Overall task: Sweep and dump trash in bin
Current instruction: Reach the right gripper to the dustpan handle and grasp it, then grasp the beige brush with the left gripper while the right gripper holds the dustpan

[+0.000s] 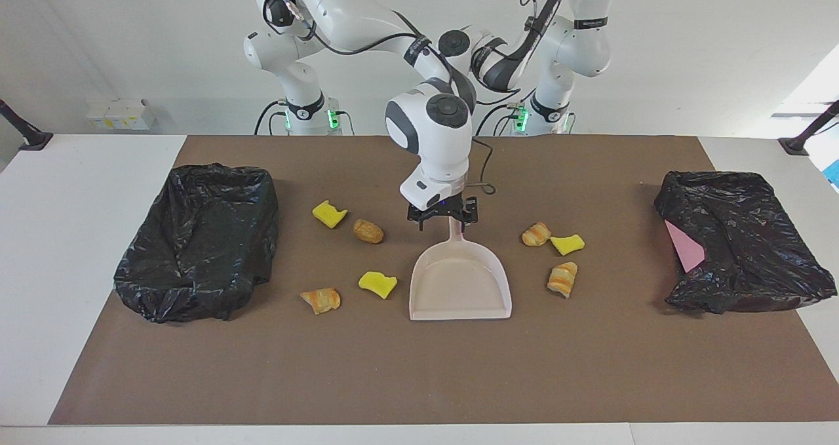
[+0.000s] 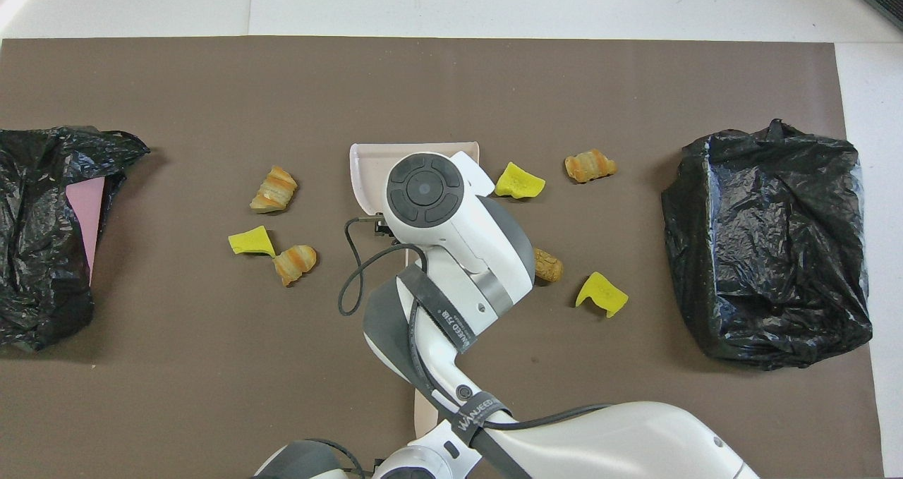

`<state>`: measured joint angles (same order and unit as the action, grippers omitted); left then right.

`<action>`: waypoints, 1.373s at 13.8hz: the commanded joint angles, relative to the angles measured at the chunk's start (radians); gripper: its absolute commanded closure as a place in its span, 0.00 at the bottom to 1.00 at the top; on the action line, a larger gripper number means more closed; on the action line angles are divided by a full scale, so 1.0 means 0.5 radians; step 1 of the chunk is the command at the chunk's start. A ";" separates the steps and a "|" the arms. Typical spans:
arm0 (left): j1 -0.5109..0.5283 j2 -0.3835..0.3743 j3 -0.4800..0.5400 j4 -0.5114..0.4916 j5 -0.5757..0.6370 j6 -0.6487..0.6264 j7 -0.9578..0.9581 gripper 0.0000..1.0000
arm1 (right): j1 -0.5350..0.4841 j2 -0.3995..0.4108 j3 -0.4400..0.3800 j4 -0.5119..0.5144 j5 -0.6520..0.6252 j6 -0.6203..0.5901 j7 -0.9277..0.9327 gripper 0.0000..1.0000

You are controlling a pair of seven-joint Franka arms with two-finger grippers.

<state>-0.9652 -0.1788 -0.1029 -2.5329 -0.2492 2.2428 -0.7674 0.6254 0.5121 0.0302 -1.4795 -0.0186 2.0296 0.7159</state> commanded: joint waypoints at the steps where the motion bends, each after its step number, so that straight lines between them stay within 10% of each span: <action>1: 0.089 -0.136 0.034 -0.030 -0.029 -0.132 0.059 1.00 | 0.044 0.062 0.001 0.023 0.000 0.039 0.022 0.00; 7: 0.457 -0.345 0.037 -0.119 -0.029 -0.371 0.314 1.00 | 0.065 0.062 0.001 -0.109 0.010 0.132 -0.054 0.20; 13: 0.804 -0.345 0.040 -0.088 0.077 -0.445 0.403 1.00 | 0.065 0.053 0.004 -0.118 0.010 0.147 -0.060 1.00; 19: 1.144 -0.351 0.043 0.102 0.277 -0.629 0.540 1.00 | 0.020 -0.039 -0.005 -0.112 -0.024 0.138 -0.222 1.00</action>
<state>-0.4584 -0.3341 -0.0731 -2.5153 -0.1290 1.9736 -0.5328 0.6575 0.5323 0.0242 -1.5159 -0.0208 2.0846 0.6803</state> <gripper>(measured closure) 0.744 0.687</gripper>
